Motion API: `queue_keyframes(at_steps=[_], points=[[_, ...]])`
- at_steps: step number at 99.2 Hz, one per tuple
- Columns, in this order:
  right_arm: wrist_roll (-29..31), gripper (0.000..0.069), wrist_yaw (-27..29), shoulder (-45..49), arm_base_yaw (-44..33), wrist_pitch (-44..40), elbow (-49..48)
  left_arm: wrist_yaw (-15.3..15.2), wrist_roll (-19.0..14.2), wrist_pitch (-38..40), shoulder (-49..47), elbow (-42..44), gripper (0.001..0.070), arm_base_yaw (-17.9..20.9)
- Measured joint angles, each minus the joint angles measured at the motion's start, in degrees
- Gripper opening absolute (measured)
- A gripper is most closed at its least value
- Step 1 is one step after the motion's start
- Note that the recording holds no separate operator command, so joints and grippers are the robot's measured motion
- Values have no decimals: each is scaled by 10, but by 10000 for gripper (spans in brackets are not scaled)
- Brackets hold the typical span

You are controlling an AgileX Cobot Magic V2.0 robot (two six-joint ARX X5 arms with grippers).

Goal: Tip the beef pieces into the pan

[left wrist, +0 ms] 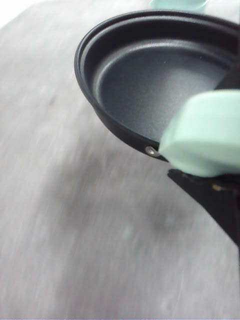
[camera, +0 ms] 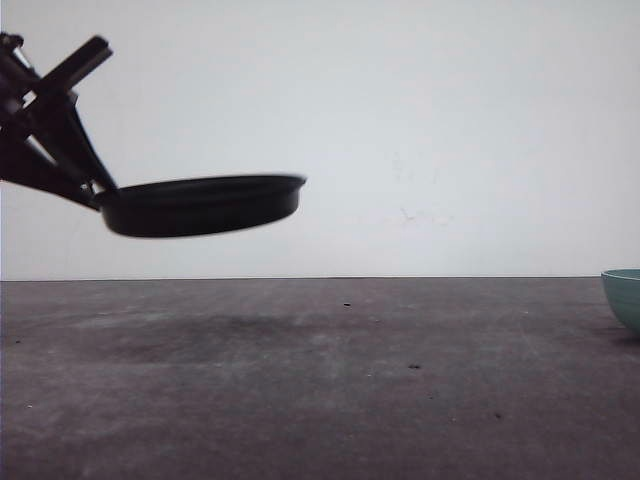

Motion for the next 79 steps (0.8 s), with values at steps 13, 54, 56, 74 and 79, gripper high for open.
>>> queue_keyframes(at_steps=[13, 54, 56, 74, 79], points=[[0, 357, 0, 42, 0, 1, 0, 1, 0, 0, -13, 0, 52, -17], [0, 211, 2, 124, -9, 58, -63, 3, 0, 0, -19, 0, 52, -31], [0, 211, 2, 126, -10, 61, -66, 3, 0, 0, -19, 0, 52, -31], [0, 169, 2, 127, -12, 101, -93, -3, 0, 1, -19, 0, 52, -31], [0, 131, 2, 127, -12, 105, -93, -8, 0, 1, -19, 0, 52, -31]])
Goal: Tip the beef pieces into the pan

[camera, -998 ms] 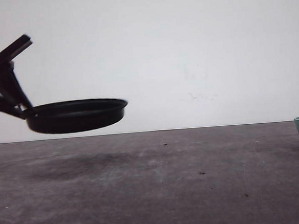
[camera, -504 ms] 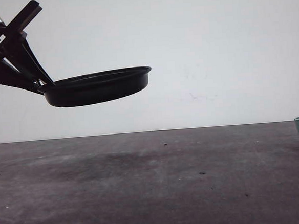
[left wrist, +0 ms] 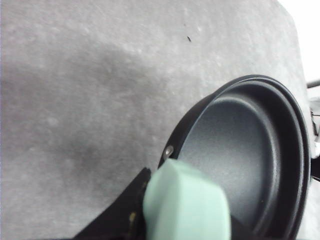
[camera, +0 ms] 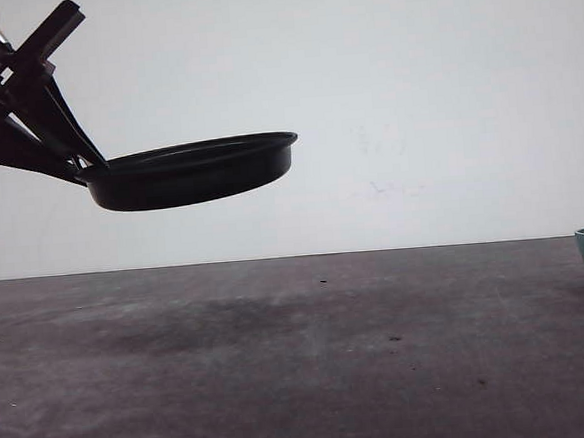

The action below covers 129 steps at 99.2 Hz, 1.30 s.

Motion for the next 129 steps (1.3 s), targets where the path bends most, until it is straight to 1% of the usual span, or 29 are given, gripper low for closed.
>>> queue_keyframes(at_steps=[6, 12, 41, 49, 63, 76, 87, 99, 109, 119, 129], points=[[0, 93, -1, 0, 0, 9, 0, -4, 0, 3, 0, 0, 52, 0], [0, 76, -2, 0, 0, 14, 0, -7, 0, 10, 0, 0, 52, 0], [0, 63, -10, 9, 0, 23, 2, -7, 0, 13, 0, 0, 52, 0], [0, 37, -21, 10, -1, 22, 3, -7, 0, 13, 0, 0, 52, 0], [2, 27, -55, 10, -4, 26, 3, -8, 0, 12, 0, 0, 52, 0], [15, 17, -115, 10, 2, 48, 2, -9, 0, 4, 0, 0, 52, 0], [28, 16, -122, -4, 28, 76, 0, -11, 0, -6, 3, 0, 52, 0], [37, 16, -126, -53, 66, 106, -1, -12, 0, -14, 12, 0, 52, -6], [54, 16, -155, -101, 102, 136, -1, -12, 0, -21, 19, 0, 52, -16], [77, 16, -176, -135, 149, 153, -1, -12, 0, -21, 28, 0, 52, -29], [97, 16, -178, -160, 209, 165, -1, -12, 0, -24, 43, 0, 52, -43]])
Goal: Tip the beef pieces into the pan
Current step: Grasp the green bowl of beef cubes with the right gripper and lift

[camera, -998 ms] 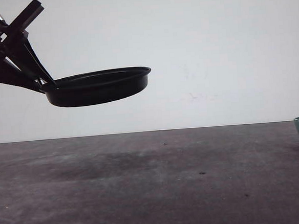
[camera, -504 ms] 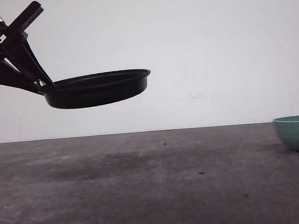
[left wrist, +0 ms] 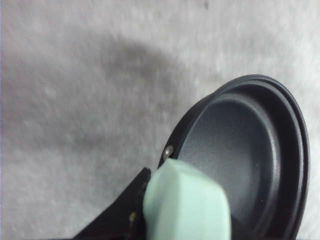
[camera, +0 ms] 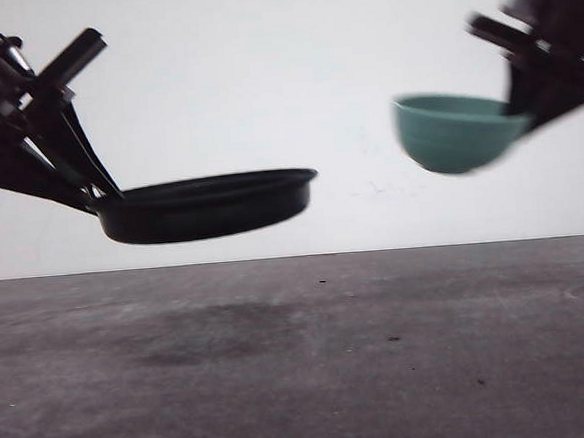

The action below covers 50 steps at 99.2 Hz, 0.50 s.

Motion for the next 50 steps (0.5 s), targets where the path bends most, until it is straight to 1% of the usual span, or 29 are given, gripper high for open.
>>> queue_keyframes(at_steps=[11, 25, 32, 41, 50], points=[[20, 16, 5, -17, 73, 20, 0, 0, -2, -16, 16, 0, 52, -16], [34, 16, 57, -18, 162, 30, 0, 0, -4, -28, 27, 0, 52, -27], [34, 16, 97, -18, 205, 34, 0, 0, -4, -29, 27, 0, 52, -30], [27, 16, 170, -18, 261, 49, 0, 2, -5, -29, 27, 0, 52, -31], [8, 16, 253, -18, 311, 67, 0, 9, -6, -30, 27, 0, 52, -31]])
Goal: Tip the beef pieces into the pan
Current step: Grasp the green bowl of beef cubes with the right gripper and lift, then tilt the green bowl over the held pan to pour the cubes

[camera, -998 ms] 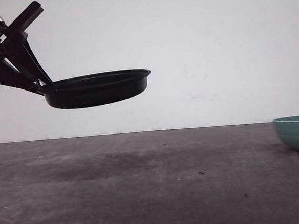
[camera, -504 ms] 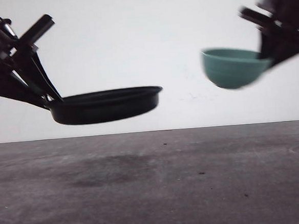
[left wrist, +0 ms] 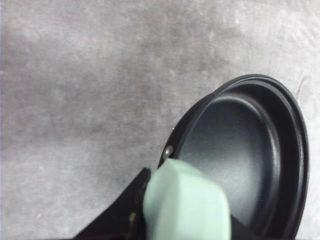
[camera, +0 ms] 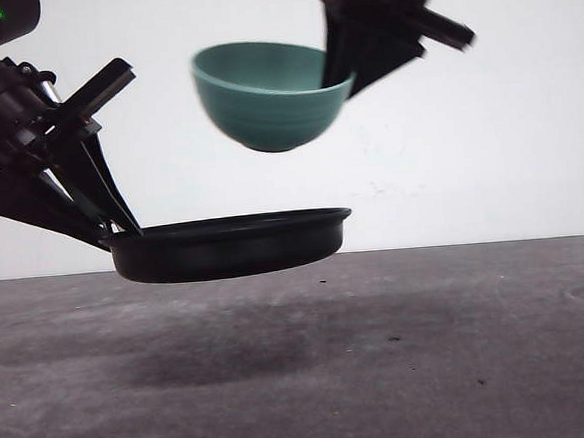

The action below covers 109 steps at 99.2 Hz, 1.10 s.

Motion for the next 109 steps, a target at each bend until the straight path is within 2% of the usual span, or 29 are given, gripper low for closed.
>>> queue_keyframes(at_steps=[24, 36, 52, 75, 86, 109], points=[[-91, 16, 247, 0, 97, 49, 0, 11, 0, -6, 0, 0, 52, 0], [-145, 16, 322, 0, 115, 87, 0, 12, 0, -7, 0, 0, 52, 0], [-221, 16, 376, 9, 122, 109, 0, 17, 0, -8, 0, 0, 52, 0], [-270, 16, 378, 39, 127, 134, -15, 25, -13, -26, 0, 14, 52, 0], [-298, 16, 389, 39, 137, 204, -44, 25, -12, -48, 0, 34, 52, 0], [-426, 16, 387, 39, 164, 344, -110, 25, -12, -67, 0, 40, 52, 0]])
